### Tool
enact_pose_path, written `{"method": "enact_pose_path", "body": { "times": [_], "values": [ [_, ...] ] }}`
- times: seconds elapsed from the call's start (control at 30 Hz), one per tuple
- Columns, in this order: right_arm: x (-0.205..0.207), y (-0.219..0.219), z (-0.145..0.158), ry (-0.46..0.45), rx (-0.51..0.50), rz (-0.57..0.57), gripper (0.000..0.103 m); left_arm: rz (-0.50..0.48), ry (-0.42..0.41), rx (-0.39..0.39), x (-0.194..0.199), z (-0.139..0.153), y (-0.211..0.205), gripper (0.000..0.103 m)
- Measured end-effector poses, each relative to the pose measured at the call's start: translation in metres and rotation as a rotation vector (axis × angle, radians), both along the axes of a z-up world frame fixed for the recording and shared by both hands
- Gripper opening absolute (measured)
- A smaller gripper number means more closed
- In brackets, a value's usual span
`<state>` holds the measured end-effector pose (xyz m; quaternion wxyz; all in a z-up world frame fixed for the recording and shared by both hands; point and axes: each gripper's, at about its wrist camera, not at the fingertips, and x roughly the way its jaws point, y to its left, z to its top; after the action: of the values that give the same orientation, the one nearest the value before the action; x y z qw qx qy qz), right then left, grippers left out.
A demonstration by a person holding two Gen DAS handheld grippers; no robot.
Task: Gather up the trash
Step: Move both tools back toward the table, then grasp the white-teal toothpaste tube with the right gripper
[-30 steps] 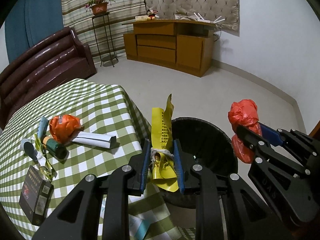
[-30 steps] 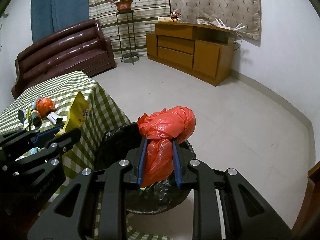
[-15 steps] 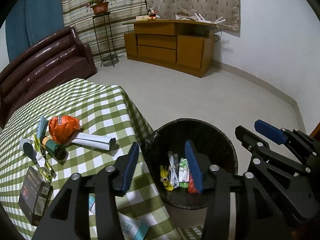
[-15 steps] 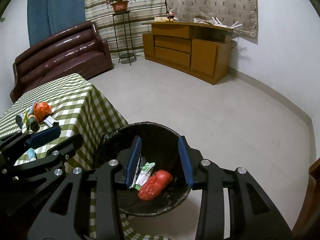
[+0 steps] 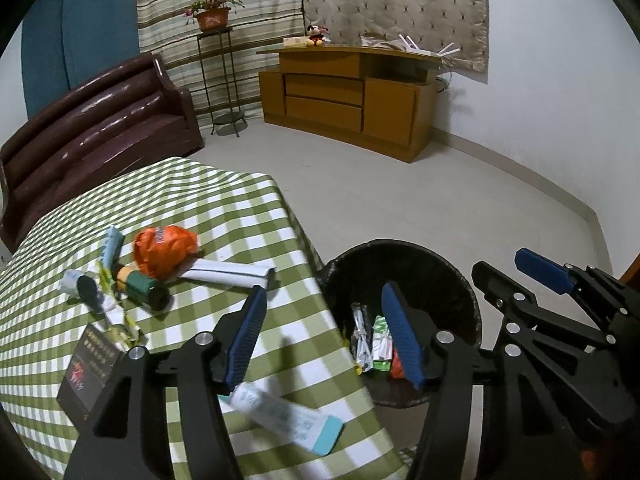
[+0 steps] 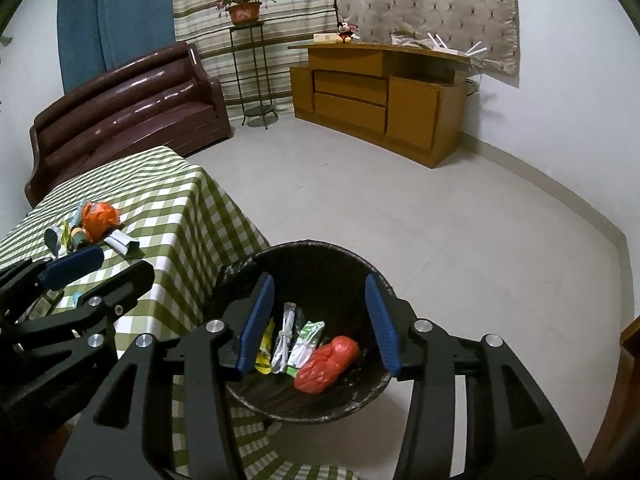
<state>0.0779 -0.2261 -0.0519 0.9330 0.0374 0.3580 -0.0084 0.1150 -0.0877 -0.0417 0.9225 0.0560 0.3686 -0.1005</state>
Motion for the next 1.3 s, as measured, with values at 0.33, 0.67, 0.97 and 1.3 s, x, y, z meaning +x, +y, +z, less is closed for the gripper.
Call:
{"method": "enact_pose_path", "body": {
  "times": [0.33,0.67,0.97,1.3],
  "values": [
    [-0.005,0.041,0.006,0.001,-0.004,0.091,0.051,0.050,-0.010,0.023,-0.025,0.007,0.044,0.064],
    [-0.011,0.094,0.010,0.011,-0.009,0.213,0.051,0.163,0.000,0.042,-0.049,0.011,0.108,0.068],
    [-0.019,0.135,0.010,0.034,-0.040,0.314,0.051,0.264,0.017,0.052,-0.062,0.007,0.166,0.071],
    [-0.025,0.155,0.000,0.083,-0.098,0.330,0.051,0.297,0.039,0.032,-0.075,0.001,0.200,0.071]
  ]
}}
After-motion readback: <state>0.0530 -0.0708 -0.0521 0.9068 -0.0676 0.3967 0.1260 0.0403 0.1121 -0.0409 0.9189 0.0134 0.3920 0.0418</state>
